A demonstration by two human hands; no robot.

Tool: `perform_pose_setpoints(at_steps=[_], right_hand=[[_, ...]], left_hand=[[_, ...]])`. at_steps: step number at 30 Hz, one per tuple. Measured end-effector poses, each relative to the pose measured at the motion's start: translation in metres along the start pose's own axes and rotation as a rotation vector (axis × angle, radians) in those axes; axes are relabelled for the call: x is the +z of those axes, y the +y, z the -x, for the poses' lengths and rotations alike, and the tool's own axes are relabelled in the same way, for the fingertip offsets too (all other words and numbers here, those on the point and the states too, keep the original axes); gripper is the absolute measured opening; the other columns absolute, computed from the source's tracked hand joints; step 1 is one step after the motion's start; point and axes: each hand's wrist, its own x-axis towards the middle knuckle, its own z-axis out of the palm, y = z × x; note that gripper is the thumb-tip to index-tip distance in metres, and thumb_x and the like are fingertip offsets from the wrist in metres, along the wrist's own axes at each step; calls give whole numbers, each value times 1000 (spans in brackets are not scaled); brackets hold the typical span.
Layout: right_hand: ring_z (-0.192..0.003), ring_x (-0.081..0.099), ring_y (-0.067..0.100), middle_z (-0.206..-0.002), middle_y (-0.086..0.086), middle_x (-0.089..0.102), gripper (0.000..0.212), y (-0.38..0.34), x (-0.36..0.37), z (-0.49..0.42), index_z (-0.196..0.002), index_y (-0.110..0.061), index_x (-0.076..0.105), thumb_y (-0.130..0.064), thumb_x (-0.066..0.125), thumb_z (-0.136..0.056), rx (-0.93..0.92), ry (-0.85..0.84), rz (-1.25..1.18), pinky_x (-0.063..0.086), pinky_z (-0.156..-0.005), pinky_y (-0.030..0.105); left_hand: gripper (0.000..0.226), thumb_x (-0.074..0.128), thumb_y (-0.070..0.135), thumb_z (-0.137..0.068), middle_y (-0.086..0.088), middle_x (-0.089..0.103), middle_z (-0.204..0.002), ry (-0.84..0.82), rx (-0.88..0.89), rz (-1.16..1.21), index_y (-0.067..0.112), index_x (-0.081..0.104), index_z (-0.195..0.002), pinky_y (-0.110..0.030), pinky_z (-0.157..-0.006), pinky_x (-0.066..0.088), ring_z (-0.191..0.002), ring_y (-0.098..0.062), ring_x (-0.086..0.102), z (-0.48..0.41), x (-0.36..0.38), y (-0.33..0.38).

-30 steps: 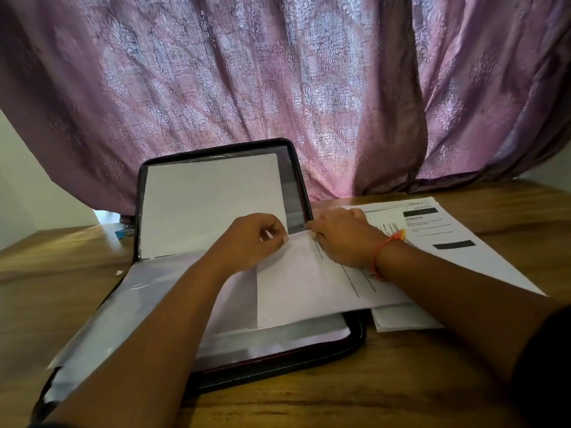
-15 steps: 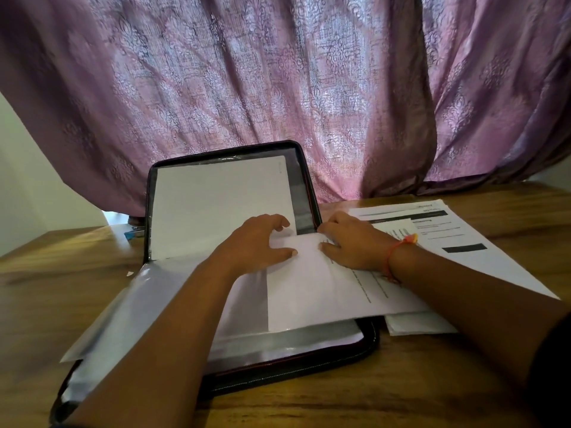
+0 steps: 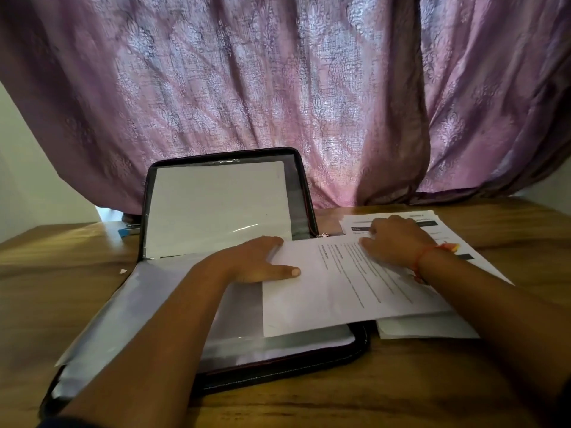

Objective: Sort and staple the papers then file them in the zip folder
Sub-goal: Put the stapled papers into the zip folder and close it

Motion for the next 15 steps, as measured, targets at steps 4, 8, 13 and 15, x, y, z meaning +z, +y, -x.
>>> perform_pose_setpoints(at_steps=[4,8,13,15], right_hand=[[-105,60,28,-124,7,63,58,16,-5,3,-126,-21,59,-64,44,-89,85,-20,29,49,-93,41],[-102,63,27,-122,5,67,56,25,-8,5,-124,-20,63,-62,50,-89,95,-10,5,51,-93,39],[-96,64,26,-115,6,68,40,23,-9,4,-116,-19,64,-48,56,-90,94,18,-111,52,-88,36],[-89,63,24,-109,6,69,28,20,-8,4,-106,-19,64,-43,56,-92,83,32,-156,51,-80,32]], left_hand=[[91,49,68,-92,2,14,-169,-15,-22,-29,24,11,-162,-38,-122,20,-153,-21,20,3,2,7],[90,43,71,-90,3,14,-169,-12,-21,-42,26,12,-161,-40,-122,19,-153,-21,20,12,3,16],[98,29,85,-81,8,5,-170,-1,-21,-178,33,6,-161,-41,-124,12,-156,-18,11,24,8,10],[123,10,104,-59,10,0,-170,-17,-15,-224,35,2,-161,-39,-125,7,-156,-15,5,28,9,4]])
